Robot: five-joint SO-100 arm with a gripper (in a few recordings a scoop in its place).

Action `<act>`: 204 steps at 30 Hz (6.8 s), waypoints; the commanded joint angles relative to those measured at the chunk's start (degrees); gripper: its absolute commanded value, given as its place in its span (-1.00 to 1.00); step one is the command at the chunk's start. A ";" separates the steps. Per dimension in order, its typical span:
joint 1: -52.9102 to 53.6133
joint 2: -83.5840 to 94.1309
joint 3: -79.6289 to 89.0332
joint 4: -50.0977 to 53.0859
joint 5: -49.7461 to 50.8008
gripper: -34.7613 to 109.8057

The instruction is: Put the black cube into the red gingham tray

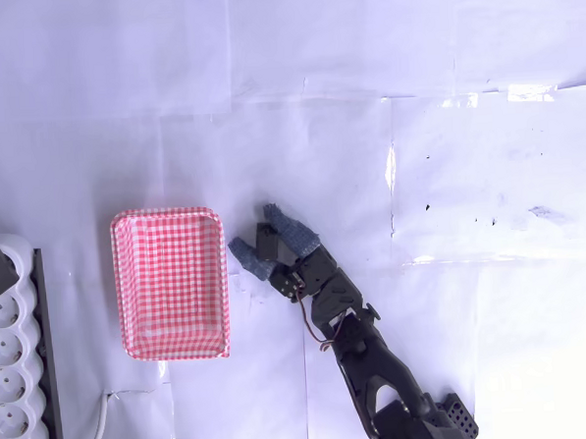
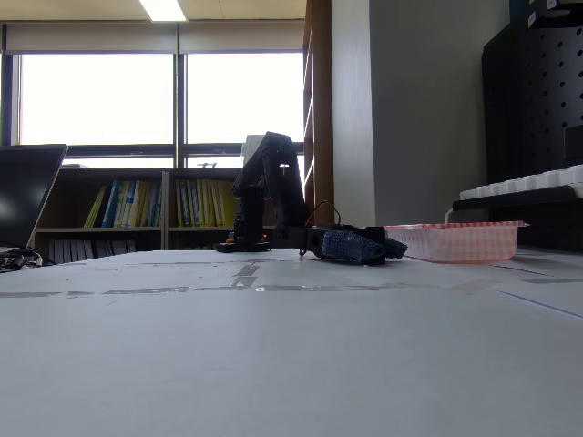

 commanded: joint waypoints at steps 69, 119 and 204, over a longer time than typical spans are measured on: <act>-18.63 3.52 98.35 124.98 -17.31 0.13; 35.77 -145.02 -61.44 142.29 -2.55 -0.52; 35.42 -145.20 -61.44 142.38 -2.55 -0.51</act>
